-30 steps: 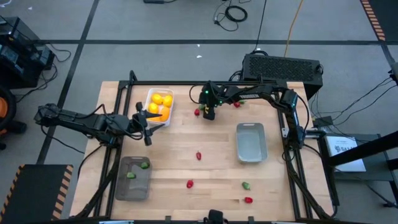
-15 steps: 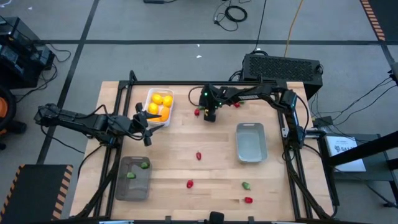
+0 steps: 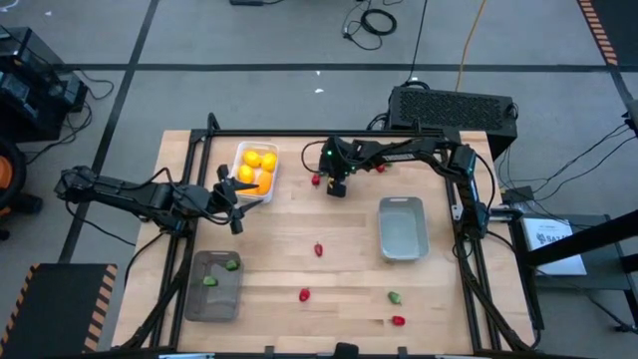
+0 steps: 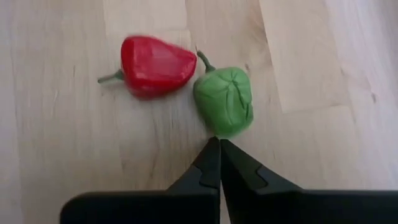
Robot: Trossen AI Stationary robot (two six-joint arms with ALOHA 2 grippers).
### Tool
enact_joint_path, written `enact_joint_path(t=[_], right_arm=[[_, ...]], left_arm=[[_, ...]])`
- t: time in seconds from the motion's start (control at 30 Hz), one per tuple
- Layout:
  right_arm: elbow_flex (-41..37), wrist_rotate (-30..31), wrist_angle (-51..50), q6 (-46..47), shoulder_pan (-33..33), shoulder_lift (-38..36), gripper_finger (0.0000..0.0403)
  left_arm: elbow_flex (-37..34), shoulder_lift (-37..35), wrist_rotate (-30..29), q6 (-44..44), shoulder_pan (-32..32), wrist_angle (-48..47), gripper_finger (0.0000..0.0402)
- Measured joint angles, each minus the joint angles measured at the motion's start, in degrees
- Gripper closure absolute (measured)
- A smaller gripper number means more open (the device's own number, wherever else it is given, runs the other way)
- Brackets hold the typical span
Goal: Sort produce into baskets
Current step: Put the top left green chili pepper into the transparent black bin
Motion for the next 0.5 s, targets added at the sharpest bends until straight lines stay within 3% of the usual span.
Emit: enact_joint_path(t=[0.17, 0.33, 0.5], right_arm=[[1.52, 0.45, -5.73, 0.60, 1.74, -4.45, 0.0402], [2.45, 0.26, -16.17, 7.13, 4.63, -11.58, 0.0402], [2.41, 0.12, -22.09, 13.84, 11.11, -20.16, 0.0403]], left_arm=[[-1.66, 0.00, -0.02, 0.20, 0.19, 2.54, 0.0198], [-4.30, 4.35, 1.48, 1.18, 5.03, 12.46, 0.0198], [-2.90, 15.99, 15.87, 6.17, 16.84, 23.24, 0.0198]])
